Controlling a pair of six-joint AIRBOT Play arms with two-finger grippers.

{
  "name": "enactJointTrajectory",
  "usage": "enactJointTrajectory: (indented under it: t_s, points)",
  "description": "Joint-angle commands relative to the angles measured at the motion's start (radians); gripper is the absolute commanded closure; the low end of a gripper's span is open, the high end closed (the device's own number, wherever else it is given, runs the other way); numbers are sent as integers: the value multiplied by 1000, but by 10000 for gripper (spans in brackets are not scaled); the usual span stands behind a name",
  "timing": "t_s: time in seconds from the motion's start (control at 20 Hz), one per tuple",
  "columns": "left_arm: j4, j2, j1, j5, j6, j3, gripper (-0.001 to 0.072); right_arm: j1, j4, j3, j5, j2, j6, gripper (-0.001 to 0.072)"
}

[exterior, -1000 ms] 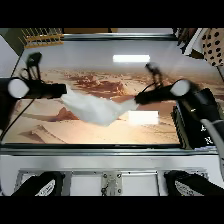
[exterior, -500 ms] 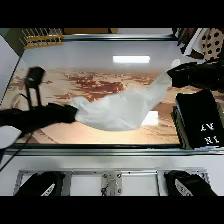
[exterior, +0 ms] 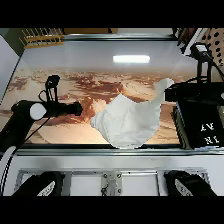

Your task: Fold the clothes and pants, and hang the long-sleeved shirts on hangers.

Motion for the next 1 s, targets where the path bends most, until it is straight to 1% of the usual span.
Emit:
enactJointTrajectory:
  t_s: [0.0,0.05,0.1,0.15,0.3,0.45,0.55,0.7,0.75,0.8,0.85,0.9,0.95]
  points:
    - [-229,-232,76,30,229,57,47,0,-6,-17,3,-9,1,701]
    - [-296,-303,74,26,301,89,47,0,-7,-17,3,-13,1,701]
    - [-344,-366,64,27,348,124,47,0,-6,-17,3,-19,1,701]
    - [-359,-430,50,27,365,167,47,0,-6,-17,3,-25,1,701]
    - [-351,-584,16,5,365,271,47,0,-6,-17,3,-42,1,700]
    - [-351,-686,-8,-95,365,342,47,0,-6,-17,3,-56,1,701]
    - [-351,-721,-24,-145,365,371,47,0,-6,-17,3,-65,1,701]
    - [-349,-729,-53,-148,365,365,48,0,-6,-17,3,-72,1,700]
    - [-351,-728,-53,-149,365,360,130,0,-6,-17,3,-72,0,700]
    - [-351,-728,-53,-159,364,360,418,0,-6,-17,3,-72,0,700]
    - [-351,-722,-45,-160,361,360,658,0,-7,-17,2,-72,0,700]
    - [-351,-702,-33,-157,356,360,698,0,-8,-17,0,-71,0,700]
    - [-352,-664,-10,-145,344,362,699,-1,-18,-13,-9,-68,0,700]
